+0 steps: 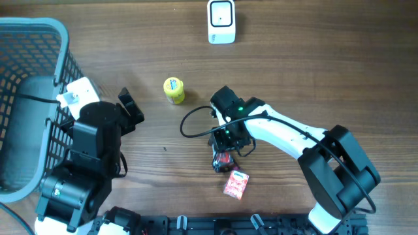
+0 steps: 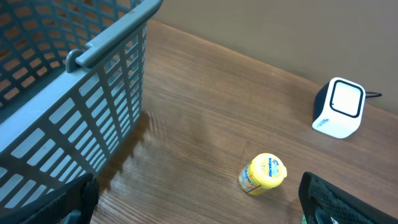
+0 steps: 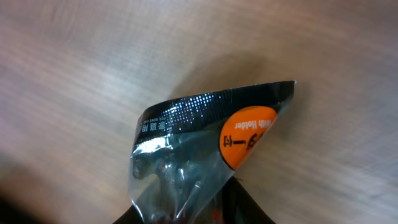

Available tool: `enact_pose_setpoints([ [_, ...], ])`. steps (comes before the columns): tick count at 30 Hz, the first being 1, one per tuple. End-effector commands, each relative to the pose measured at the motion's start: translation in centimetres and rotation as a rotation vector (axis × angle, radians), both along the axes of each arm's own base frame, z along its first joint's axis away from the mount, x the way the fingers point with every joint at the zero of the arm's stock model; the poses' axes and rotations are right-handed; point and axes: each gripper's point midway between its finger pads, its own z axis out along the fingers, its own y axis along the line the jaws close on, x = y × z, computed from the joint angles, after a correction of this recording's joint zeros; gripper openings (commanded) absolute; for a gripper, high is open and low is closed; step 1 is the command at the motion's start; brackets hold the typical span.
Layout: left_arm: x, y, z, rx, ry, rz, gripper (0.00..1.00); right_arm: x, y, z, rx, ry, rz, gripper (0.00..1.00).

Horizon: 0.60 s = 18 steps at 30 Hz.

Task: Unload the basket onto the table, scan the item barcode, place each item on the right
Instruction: 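Grasp the red-black package with the right gripper, then lift the package up to the white scanner and hold it there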

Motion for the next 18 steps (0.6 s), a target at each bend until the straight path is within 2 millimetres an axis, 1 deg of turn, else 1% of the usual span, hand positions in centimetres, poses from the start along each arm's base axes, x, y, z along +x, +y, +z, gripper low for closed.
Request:
enact_pose_setpoints([
  [1,0.4,-0.1,-1.2,-0.002,0.036,0.007,1.00,-1.4,3.3,2.9,0.198,0.159,0.007,0.04],
  [3,0.7,-0.3,-1.6,0.001,0.054,0.003,1.00,-0.6,4.2,4.8,0.264,0.178,-0.002,0.05],
  [5,1.0,-0.4,-2.2,0.009,0.078,0.003,1.00,0.2,5.7,8.0,0.417,0.237,-0.010,0.05],
  [7,1.3,-0.5,-2.7,0.016,0.097,0.004,1.00,0.9,6.0,10.1,0.515,0.279,-0.026,0.05],
  [9,1.5,-0.6,-3.0,0.020,0.108,0.004,1.00,1.7,5.7,12.0,0.618,0.328,-0.051,0.04],
  [11,1.7,-0.6,-3.2,0.024,0.117,0.004,1.00,2.7,5.2,14.7,0.778,0.394,-0.075,0.04],
  [12,1.7,-0.6,-3.3,0.024,0.120,0.004,1.00,3.0,5.0,15.7,0.838,0.412,-0.075,0.05],
  [14,1.8,-0.6,-3.4,0.026,0.124,0.004,1.00,3.8,4.7,18.7,1.006,0.452,-0.050,0.05],
  [16,1.8,-0.7,-3.4,0.026,0.125,0.004,1.00,4.6,4.3,21.0,1.117,0.494,-0.025,0.05],
  [17,1.8,-0.7,-3.4,0.026,0.125,0.004,1.00,4.9,4.2,21.9,1.148,0.511,-0.010,0.05],
  [18,1.8,-0.7,-3.4,0.026,0.125,0.004,1.00,5.4,4.2,22.0,1.137,0.531,-0.027,0.05],
])
